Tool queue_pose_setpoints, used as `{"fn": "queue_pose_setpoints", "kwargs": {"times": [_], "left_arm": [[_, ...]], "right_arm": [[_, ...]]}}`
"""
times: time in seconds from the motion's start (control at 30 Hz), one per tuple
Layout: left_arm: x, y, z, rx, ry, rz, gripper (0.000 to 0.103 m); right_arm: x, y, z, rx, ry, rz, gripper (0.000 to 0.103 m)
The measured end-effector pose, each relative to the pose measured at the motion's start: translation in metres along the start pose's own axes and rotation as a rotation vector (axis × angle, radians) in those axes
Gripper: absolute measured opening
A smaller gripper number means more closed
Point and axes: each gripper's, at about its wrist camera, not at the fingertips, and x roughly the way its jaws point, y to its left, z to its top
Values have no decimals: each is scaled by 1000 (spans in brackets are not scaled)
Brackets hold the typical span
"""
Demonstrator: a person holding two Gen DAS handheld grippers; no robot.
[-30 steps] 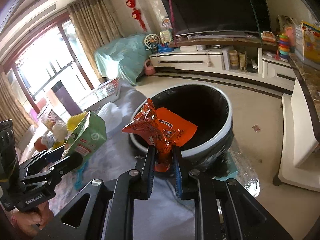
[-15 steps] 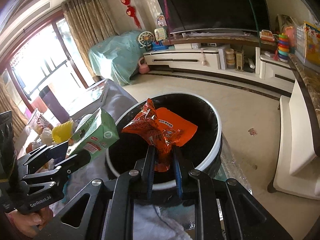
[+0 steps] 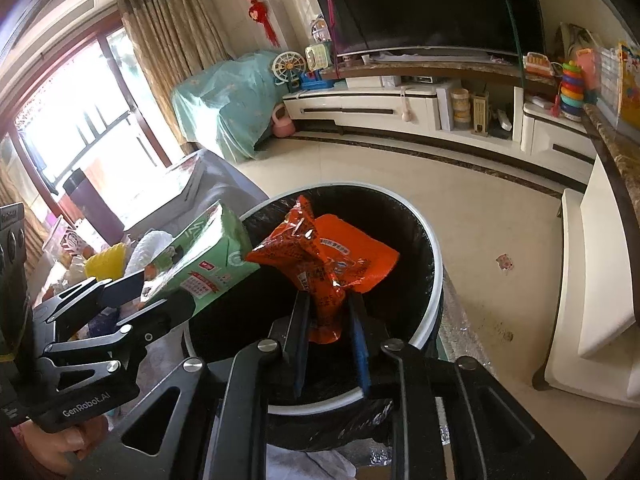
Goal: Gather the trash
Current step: 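Carry both items over the black bin and open both tools to drop them, then grasp the yellow plastic bag with the left tool while the right tool grasps the blue comb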
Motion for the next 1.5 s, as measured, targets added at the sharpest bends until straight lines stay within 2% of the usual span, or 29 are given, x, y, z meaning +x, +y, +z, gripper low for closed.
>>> {"fn": "queue_pose_setpoints", "kwargs": {"times": [0.07,0.17,0.23,0.3,0.37,0.43,0.53,0.87,1.13,1.5], "left_arm": [[0,0,1,-6,-2,0,57],[-4,0,0,-18,-7,-5,65],[-7,0,-4,-22,-12,-7,65],[-13,2,-11,-33,-13,-8,68],[-20,4,-19,-50,-19,-10,71],[-29,8,-31,-74,-22,-2,79],[-45,16,-50,-123,-24,-1,79],[-110,46,-108,-252,-60,55,79],[-154,63,-153,-338,-65,113,79],[-202,83,-193,-435,-68,180,79]], "right_arm": [[1,-1,0,6,10,3,27],[-1,-1,-1,15,11,-2,33],[-5,-2,-1,22,3,-6,46],[-10,-2,-2,32,-8,-3,50],[-16,-1,-4,43,-18,2,62],[-21,2,-6,51,-33,7,81],[-28,11,-11,56,-53,14,95],[-35,48,-37,41,-48,69,95],[-32,92,-59,-10,-21,128,95],[-20,148,-86,-102,27,186,94]]}}
